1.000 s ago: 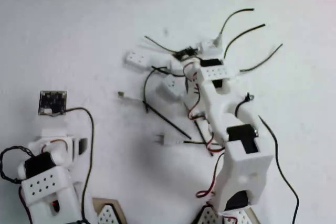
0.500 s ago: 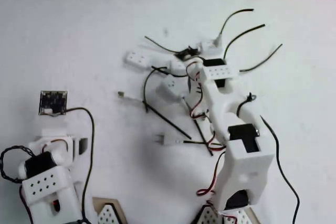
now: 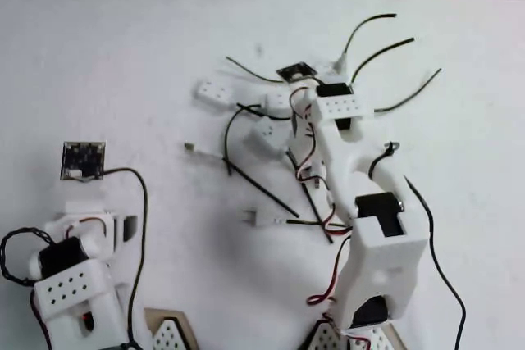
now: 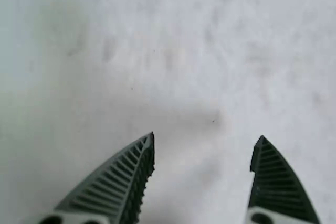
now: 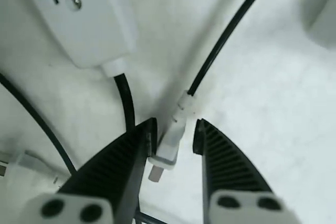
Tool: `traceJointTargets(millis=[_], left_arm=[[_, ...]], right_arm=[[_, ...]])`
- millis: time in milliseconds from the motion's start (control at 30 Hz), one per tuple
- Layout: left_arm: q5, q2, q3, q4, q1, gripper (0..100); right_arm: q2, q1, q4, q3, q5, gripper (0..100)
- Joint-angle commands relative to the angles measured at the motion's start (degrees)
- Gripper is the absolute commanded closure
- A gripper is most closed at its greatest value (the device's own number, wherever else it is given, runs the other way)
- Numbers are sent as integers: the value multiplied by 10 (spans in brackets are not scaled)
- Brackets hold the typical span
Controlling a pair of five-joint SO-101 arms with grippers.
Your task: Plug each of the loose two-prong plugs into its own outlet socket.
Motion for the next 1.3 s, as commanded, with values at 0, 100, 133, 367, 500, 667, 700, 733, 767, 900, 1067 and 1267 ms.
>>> traceJointTargets(millis=[0, 100, 133, 367, 500, 667, 700, 733, 767, 900, 1067, 1267], left_arm=[[-6, -10, -4, -11, -2, 706], [-6, -10, -4, -11, -2, 706], [-6, -10, -4, -11, -2, 706], [-6, -10, -4, -11, -2, 706], [-6, -10, -4, -11, -2, 706], [-6, -10, -4, -11, -2, 706], [-6, -10, -4, -11, -2, 706], [-6, -10, -4, -11, -2, 706], [-6, -10, -4, -11, -2, 706], [-6, -10, -4, -11, -2, 706], [-6, -10, -4, -11, -2, 706], [-6, -10, -3, -11, -2, 706]], right_arm=[[4, 20, 6, -21, -3, 888], [23, 24, 6, -24, 0, 931], [27, 27, 6, -25, 0, 942], [-5, 28, 31, -24, 0, 950], [-27, 25, 54, -24, 0, 913], [-29, 26, 65, -24, 0, 907], [-29, 27, 65, -24, 0, 912], [-29, 27, 65, -23, 0, 916], [-29, 27, 65, -21, 0, 919], [-29, 26, 65, -20, 1, 937], [-29, 29, 65, -20, 33, 983], [-44, 24, 118, -25, 41, 981]])
